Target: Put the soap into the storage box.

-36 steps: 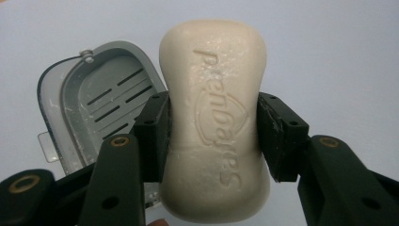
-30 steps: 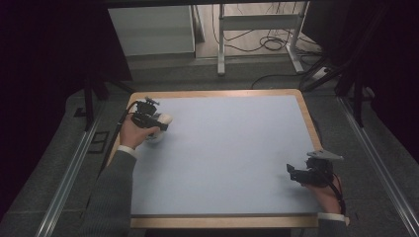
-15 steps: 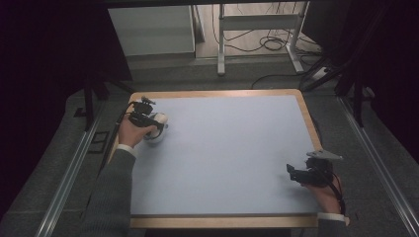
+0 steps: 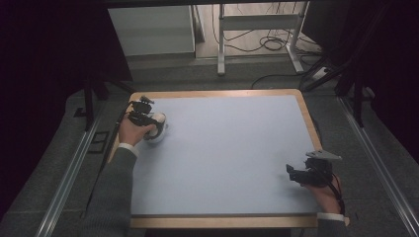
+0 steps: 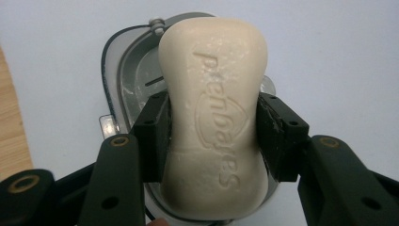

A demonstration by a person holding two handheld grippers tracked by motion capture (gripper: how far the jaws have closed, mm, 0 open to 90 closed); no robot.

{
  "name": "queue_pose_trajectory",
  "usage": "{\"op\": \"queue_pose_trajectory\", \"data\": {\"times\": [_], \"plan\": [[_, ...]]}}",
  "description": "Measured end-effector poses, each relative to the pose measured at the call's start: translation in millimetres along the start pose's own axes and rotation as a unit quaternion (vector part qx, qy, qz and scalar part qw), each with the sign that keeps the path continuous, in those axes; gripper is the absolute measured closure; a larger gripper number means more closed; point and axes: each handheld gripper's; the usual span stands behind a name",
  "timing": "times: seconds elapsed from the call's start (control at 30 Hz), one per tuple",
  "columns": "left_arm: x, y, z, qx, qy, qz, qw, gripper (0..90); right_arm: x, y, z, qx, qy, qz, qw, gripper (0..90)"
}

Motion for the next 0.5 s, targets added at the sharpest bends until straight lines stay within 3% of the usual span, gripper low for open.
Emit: {"op": "queue_pose_trajectory", "data": {"times": [0.13,0.17,0.2,0.23,0.3,0.33,0.5], "plan": [[0.1,0.8,-0.3,-0.010,-0.014,-0.004,0.9998,45.1,0.4,-0.1,-0.2,-0.002,0.001,-0.002,1.0000,8.2],[-3.1,-1.3,-0.1,-0.009,-0.022,-0.021,0.9995,39.8,0.3,-0.1,-0.2,-0.001,0.001,-0.003,1.0000,8.3],[-3.1,-1.3,-0.1,-0.009,-0.022,-0.021,0.9995,37.8,0.2,-0.2,-0.2,-0.001,0.000,-0.003,1.0000,8.3],[-8.8,-4.5,-1.4,-0.003,-0.035,-0.032,0.9989,36.5,0.1,-0.3,-0.2,0.000,0.000,-0.003,1.0000,8.3],[-11.2,-6.1,-2.1,0.000,-0.036,-0.041,0.9985,33.6,-0.1,-0.1,-0.4,0.000,0.001,-0.004,1.0000,8.2],[-15.2,-10.3,-4.5,0.006,-0.041,-0.057,0.9975,32.4,-0.4,0.0,-0.3,-0.001,0.001,-0.004,1.0000,8.3],[-25.2,-21.2,-10.7,0.028,-0.048,-0.073,0.9958,29.1,-2.0,0.6,0.1,-0.002,-0.001,-0.003,1.0000,8.3]]}}
Point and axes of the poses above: each handheld gripper's, and its own axes: x roughly forward along the jaws, z roughly out of its top, y roughly to its left, and after that the axes turned 8 degrees about -x, right-handed
